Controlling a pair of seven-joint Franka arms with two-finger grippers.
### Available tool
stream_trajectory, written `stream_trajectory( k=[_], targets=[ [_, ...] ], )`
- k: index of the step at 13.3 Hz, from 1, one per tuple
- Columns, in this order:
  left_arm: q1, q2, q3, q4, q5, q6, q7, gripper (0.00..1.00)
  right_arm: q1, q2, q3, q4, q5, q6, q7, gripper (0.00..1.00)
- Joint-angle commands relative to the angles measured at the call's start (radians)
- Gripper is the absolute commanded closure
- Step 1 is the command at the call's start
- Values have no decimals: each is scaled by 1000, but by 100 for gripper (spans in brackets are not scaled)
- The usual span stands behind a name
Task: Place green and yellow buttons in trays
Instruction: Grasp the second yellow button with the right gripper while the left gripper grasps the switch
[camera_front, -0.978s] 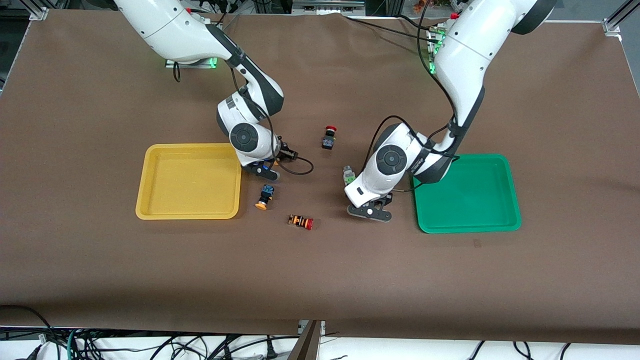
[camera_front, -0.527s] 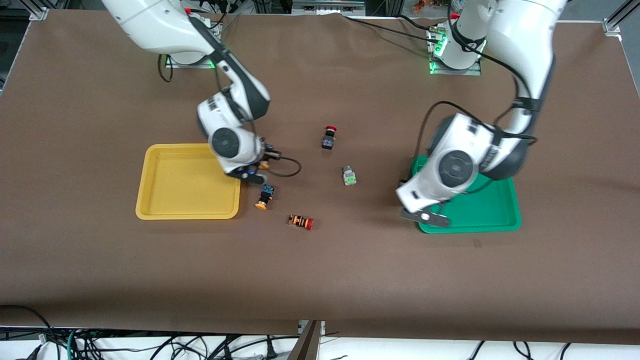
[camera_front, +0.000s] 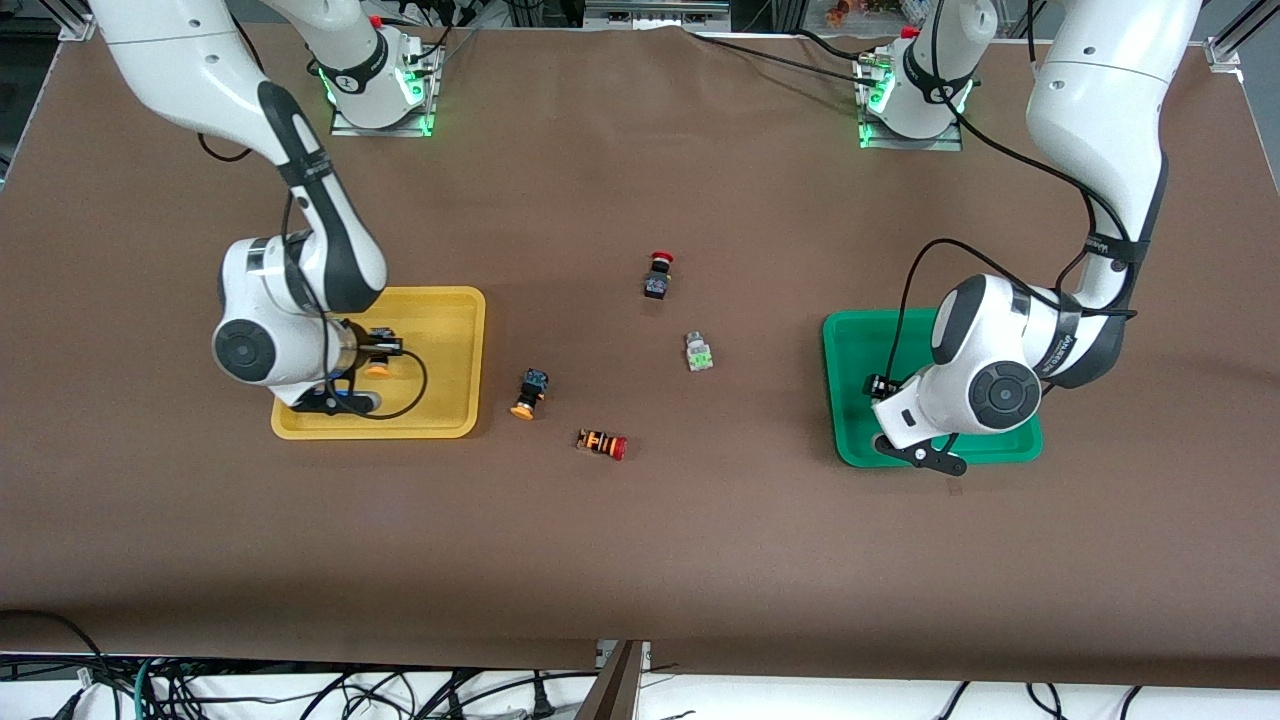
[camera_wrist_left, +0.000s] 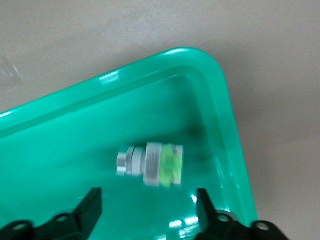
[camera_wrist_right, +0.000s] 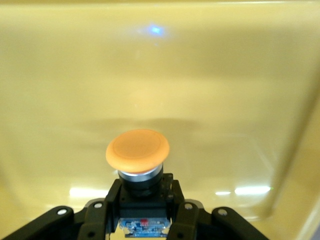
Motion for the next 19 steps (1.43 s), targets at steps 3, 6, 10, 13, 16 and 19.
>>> stream_trajectory(
  k=[3, 6, 10, 13, 16, 19],
  targets=[
    [-4, -66, -142, 8, -5, -22, -178, 0, 15, 6, -25, 49, 19, -6, -41, 0],
    [-91, -46, -228, 6, 7, 10, -565, 0, 28, 33, 111, 168, 14, -3, 238, 0],
    [-227, 26, -227, -9, 10, 166, -966, 0, 69, 128, 237, 272, 14, 115, 567, 0],
    [-256, 89, -219, -12, 13, 283, -1019, 0, 101, 184, 259, 272, 4, 249, 678, 0],
    [-257, 138, -219, -12, 65, 338, -1019, 19, 114, 213, 259, 272, 4, 304, 709, 0],
    [-257, 150, -220, -12, 124, 326, -1025, 67, 126, 218, 259, 272, -6, 313, 721, 81]
  ],
)
